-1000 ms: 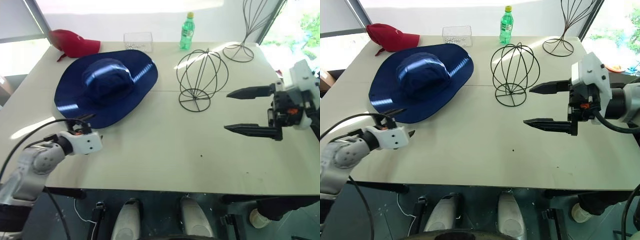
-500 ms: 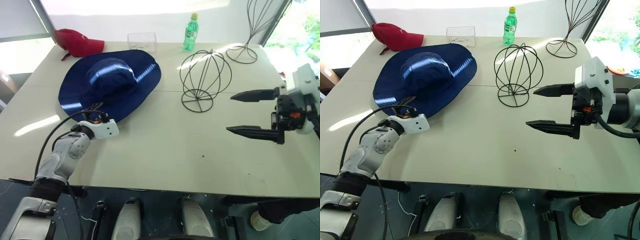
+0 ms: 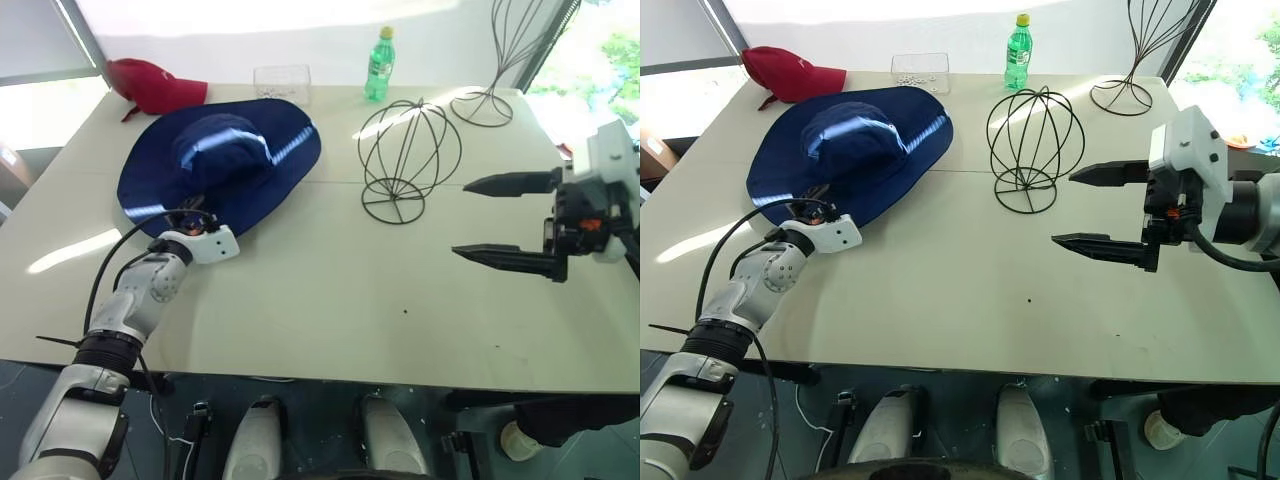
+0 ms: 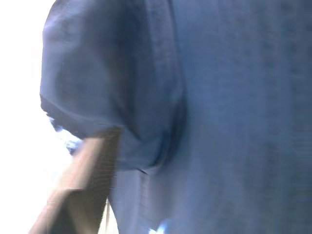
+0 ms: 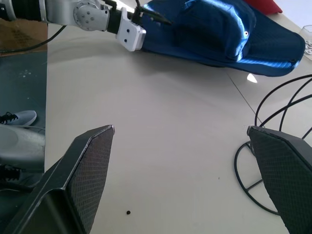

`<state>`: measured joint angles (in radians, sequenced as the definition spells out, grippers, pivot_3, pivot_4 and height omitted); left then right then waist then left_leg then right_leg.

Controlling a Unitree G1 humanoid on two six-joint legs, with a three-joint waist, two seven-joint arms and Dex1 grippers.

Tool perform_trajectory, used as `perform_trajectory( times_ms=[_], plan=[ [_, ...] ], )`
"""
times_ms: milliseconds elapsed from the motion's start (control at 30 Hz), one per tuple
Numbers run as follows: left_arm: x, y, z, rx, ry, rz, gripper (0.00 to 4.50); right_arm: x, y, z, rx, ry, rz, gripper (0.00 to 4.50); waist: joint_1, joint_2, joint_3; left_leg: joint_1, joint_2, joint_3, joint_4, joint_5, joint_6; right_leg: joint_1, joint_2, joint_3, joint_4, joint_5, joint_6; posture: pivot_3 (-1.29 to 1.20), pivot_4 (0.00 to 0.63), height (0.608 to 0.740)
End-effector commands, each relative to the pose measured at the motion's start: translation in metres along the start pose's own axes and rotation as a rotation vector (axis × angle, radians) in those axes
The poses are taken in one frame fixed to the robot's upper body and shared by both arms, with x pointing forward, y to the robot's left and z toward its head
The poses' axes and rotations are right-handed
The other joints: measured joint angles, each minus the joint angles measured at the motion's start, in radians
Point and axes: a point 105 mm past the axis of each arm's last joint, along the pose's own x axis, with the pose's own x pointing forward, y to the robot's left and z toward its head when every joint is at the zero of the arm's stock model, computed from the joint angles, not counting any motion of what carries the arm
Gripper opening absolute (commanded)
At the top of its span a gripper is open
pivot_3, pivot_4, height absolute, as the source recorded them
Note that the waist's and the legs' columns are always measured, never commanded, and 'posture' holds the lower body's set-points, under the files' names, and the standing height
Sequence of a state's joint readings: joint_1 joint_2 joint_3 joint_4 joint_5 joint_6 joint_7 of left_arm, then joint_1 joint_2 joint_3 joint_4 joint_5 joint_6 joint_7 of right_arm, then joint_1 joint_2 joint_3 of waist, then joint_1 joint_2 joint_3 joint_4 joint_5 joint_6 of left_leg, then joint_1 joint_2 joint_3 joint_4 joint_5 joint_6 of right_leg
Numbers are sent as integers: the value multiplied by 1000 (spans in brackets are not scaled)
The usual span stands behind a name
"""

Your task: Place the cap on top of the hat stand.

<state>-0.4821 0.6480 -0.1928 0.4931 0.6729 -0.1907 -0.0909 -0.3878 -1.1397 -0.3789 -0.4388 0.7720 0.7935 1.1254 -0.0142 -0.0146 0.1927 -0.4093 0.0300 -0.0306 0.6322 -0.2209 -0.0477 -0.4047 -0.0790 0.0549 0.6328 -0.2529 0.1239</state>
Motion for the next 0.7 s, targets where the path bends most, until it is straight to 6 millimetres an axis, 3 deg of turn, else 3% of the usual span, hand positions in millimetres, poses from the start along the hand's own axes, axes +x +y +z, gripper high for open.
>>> perform_trajectory(
  times_ms=[33,133,267,367,467,600,700],
  plan=[
    [5,17,6,-8,-31,35,1508,-7,0,12,-54,-12,-36,4500,2,0,0,0,0,0,0,0,0,0,0,0,0,0,0,0,150,739],
    [8,24,6,-105,-34,32,25,-10,-4,10,-55,0,-76,4500,7,0,0,0,0,0,0,0,0,0,0,0,0,0,0,0,150,739],
    [14,35,4,-345,-17,-26,25,-18,-7,12,-27,-10,-110,4500,5,0,0,-1,0,0,0,0,0,1,0,0,-1,0,0,0,150,739],
    [21,64,10,-499,-48,-41,25,-22,-12,12,-57,2,-172,4500,3,-1,1,-1,0,0,0,0,0,0,0,0,-1,0,0,0,150,739],
    [23,88,30,-555,-146,-83,25,-23,-14,10,-65,11,-202,4500,3,-2,1,-1,0,0,0,0,0,0,0,0,-1,0,0,0,150,739],
    [31,159,71,-781,-284,-49,25,-31,-20,9,-94,34,-300,4500,6,-4,3,-3,0,-1,0,0,0,0,0,-1,-1,0,1,0,150,739],
    [31,196,108,-790,-408,-33,25,-35,-17,12,-86,19,-323,4500,3,-5,3,-5,0,-1,1,0,0,-1,0,-1,-2,1,3,0,150,739]
  ],
)
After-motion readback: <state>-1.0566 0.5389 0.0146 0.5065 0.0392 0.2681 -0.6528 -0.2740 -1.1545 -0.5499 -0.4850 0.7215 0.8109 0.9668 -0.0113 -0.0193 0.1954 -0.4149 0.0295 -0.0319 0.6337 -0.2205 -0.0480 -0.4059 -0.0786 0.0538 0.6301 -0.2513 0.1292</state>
